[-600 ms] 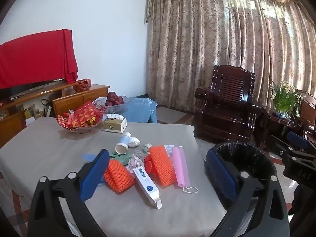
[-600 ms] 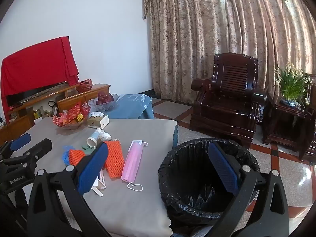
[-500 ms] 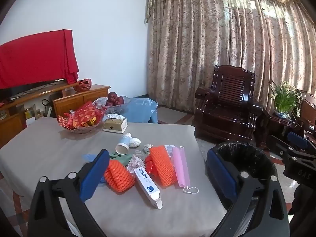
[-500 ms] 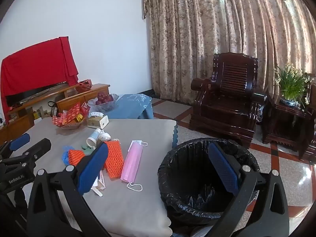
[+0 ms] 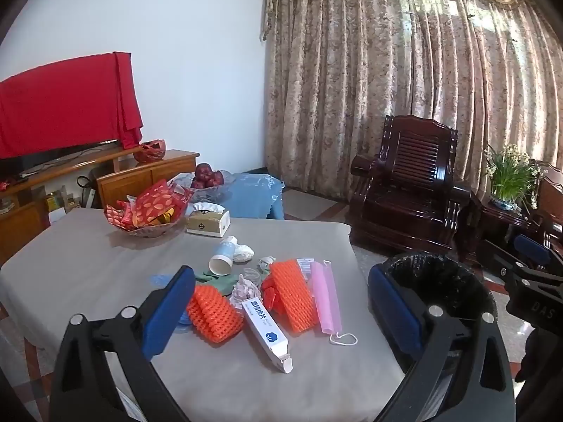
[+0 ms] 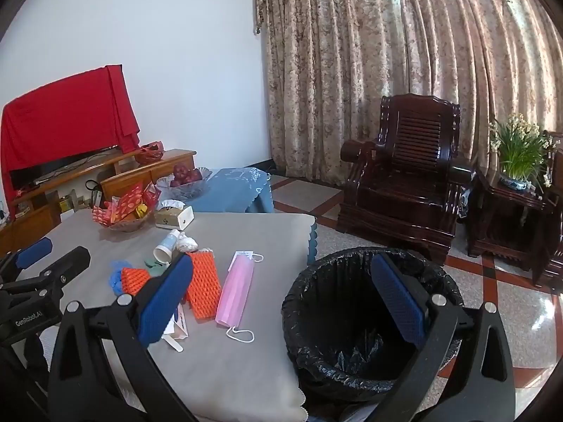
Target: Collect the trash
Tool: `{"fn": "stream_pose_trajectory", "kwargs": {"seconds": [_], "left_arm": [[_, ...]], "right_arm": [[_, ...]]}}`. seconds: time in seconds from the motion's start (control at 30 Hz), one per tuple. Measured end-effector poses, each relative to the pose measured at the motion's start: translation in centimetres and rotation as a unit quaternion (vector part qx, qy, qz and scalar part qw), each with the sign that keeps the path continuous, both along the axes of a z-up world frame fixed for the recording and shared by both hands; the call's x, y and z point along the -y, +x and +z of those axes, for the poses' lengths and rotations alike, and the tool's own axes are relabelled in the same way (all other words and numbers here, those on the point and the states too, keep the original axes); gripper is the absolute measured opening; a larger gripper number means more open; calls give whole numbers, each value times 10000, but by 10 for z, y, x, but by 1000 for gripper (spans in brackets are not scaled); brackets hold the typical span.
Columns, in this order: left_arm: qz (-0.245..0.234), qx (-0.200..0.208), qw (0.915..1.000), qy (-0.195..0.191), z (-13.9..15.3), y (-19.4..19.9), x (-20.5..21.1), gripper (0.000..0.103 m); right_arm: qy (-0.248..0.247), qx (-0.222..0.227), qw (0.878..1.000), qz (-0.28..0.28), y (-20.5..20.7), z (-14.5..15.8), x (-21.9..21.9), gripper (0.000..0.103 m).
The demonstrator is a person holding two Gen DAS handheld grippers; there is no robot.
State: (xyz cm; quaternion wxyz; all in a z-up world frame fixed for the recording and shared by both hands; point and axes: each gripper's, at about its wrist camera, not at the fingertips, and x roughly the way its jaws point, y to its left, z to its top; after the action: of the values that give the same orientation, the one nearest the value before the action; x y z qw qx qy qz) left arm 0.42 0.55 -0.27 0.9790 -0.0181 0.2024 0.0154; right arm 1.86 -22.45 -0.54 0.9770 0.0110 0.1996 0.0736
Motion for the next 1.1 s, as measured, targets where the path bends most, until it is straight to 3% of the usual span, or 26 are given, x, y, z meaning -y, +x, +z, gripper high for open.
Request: {"fn": "stream_pose_trajectory", "kwargs": {"seconds": [1.1], "left_arm": [[0, -5, 10000, -13, -2, 2, -3, 97]], "right_arm": [[-26, -11, 10000, -21, -1, -2, -5, 98]]}}
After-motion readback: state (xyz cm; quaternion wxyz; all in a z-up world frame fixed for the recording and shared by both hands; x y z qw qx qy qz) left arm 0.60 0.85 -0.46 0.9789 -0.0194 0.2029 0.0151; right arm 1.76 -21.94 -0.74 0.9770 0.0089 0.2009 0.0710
